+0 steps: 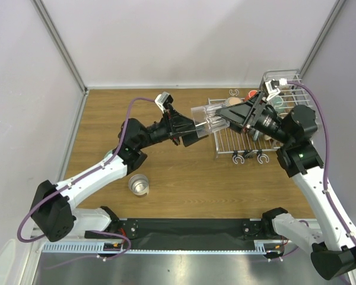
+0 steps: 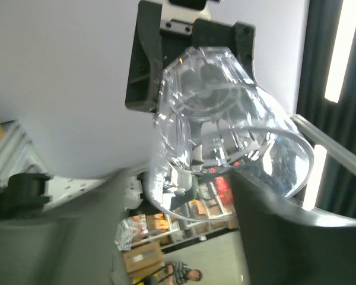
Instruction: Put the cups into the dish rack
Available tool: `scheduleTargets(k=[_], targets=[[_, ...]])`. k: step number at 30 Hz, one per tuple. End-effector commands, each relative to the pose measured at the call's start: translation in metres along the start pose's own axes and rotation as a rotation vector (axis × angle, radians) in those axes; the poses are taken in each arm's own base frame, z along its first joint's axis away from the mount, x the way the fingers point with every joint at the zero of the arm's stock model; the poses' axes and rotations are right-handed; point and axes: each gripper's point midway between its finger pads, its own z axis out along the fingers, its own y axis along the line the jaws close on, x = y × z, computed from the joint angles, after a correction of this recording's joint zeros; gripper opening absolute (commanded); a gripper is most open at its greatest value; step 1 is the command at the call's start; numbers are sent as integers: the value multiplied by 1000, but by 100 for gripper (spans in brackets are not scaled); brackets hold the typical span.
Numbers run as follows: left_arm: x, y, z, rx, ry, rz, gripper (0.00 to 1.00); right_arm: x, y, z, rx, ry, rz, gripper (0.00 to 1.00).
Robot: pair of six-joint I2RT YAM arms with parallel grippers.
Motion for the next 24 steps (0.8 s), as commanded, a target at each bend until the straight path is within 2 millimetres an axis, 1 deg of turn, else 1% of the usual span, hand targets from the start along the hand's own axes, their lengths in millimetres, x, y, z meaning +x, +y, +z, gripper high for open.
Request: scheduleTargets(k=[1,2,3,4,5,6,7,8,9,10,11,12,13,14,15,16,17,18,19,20,21,22,23,24], targets=[[4,4,-15,-92,0,74,81,-8,-6,1,61,-16,-52,0],[1,-2,-21,-79,-14,137,87,-11,-13,2,89,-25,-71,0],[-1,22,-32,-194,-26,101,91,-15,-19,1,121,-37,-89,0],[-6,24,-49,-229,-64,129,96,-18,-27,0,159,-49,-100,0],[-9,33,-61,-277,-81,163,99,-21,-44,-2,228,-47,-138,0],[-8,55,-79,-385,-101,117,100,-31,-55,-4,290,-89,-159,0],[-17,57,-98,-434,-170,133,100,-35,-67,-5,339,-98,-184,0],[-19,63,-112,-484,-190,166,100,-44,-88,-8,434,-121,-230,0],[-17,79,-129,-580,-212,128,100,-49,-99,-11,485,-134,-257,0],[-27,79,-140,-623,-271,153,100,-54,-111,-13,537,-145,-277,0],[-27,78,-150,-660,-284,206,100,-66,-126,-19,618,-191,-306,0],[-23,85,-161,-728,-288,191,100,-73,-142,-22,685,-195,-355,0],[-25,77,-163,-744,-296,221,99,-80,-154,-24,738,-211,-374,0],[-29,79,-169,-786,-308,254,100,-85,-164,-30,799,-224,-393,0],[-25,84,-176,-836,-302,238,99,-101,-176,-38,889,-278,-427,0],[-28,75,-176,-840,-311,265,100,-105,-193,-40,958,-268,-452,0],[-31,74,-180,-866,-319,296,99,-114,-205,-48,1034,-297,-472,0],[-29,76,-186,-907,-319,289,99,-119,-213,-49,1066,-302,-493,0],[-31,67,-187,-915,-332,315,99,-120,-231,-50,1122,-272,-520,0],[-36,68,-195,-959,-350,342,99,-125,-238,-54,1166,-288,-543,0],[-32,72,-203,-1010,-345,325,99,-126,-245,-54,1189,-280,-559,0],[-33,66,-206,-1025,-355,339,99,-126,-260,-54,1226,-263,-568,0],[-34,67,-211,-1057,-360,350,99,-128,-266,-55,1258,-259,-599,0],[-33,70,-222,-1115,-373,341,98,-127,-274,-56,1281,-244,-609,0]])
